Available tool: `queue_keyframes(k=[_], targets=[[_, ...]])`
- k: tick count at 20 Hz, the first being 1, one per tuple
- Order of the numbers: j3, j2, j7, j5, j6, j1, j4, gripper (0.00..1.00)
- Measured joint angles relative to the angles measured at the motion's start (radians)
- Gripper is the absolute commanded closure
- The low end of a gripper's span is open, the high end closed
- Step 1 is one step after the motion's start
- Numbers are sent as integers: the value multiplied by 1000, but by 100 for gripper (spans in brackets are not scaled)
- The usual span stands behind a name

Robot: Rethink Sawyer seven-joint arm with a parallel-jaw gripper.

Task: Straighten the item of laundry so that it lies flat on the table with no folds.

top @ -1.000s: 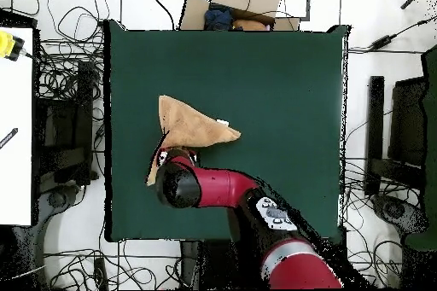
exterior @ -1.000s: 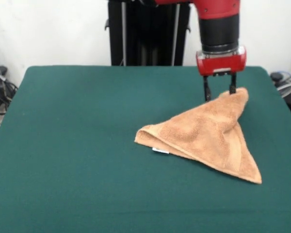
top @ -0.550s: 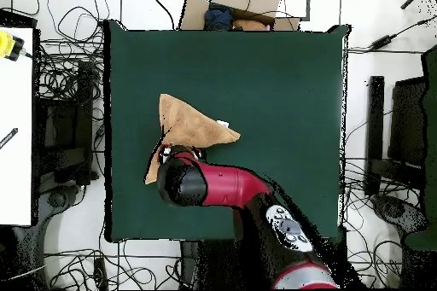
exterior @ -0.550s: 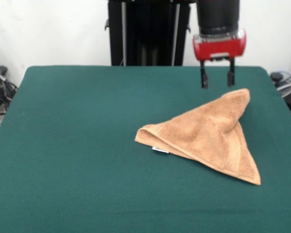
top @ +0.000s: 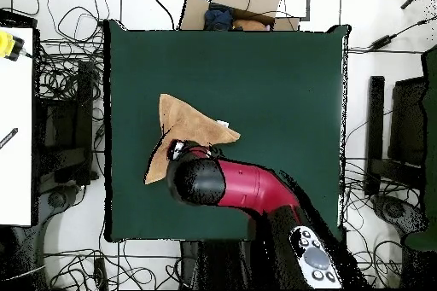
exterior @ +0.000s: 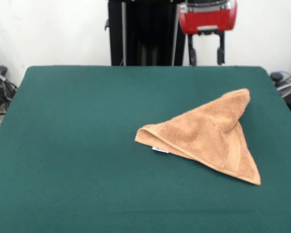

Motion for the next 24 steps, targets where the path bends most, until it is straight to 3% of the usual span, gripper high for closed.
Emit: queue_keyframes(k=[5,10,11,15,19,24], targets=[[-34,93,0,29,-99,76,-54,0],[-256,257,49,226,-141,373,-186,0],[-305,301,79,298,-141,447,-215,0],[-389,392,181,443,-114,573,-272,0],[-436,437,290,503,-33,610,-304,0],[-462,450,370,508,55,571,-323,0]])
